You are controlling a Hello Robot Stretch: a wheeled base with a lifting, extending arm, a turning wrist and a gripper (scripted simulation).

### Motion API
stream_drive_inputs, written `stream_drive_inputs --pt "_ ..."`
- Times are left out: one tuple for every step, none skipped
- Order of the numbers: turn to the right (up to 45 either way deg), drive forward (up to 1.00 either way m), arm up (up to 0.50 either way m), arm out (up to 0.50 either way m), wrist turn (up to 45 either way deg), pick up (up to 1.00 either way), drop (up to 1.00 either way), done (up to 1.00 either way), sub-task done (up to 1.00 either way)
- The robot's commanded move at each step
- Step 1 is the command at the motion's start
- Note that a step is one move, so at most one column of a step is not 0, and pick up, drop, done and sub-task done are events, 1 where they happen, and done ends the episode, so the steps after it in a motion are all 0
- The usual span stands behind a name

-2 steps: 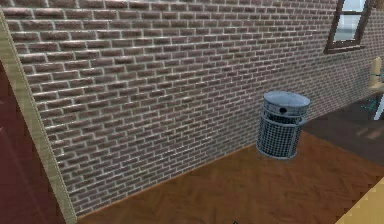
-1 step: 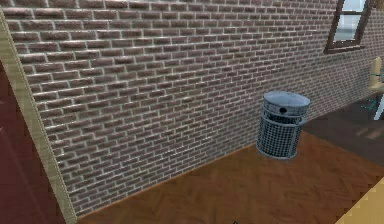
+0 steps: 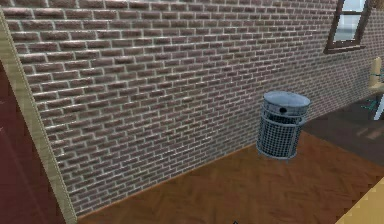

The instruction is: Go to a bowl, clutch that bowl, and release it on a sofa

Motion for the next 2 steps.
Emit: stream_drive_inputs --pt "0.0 0.0 0.1 0.0 0.0 0.0 0.0 0.0 0.0" --pt "0.0 0.0 0.18 0.0 0.0 0.0 0.0 0.0 0.0"
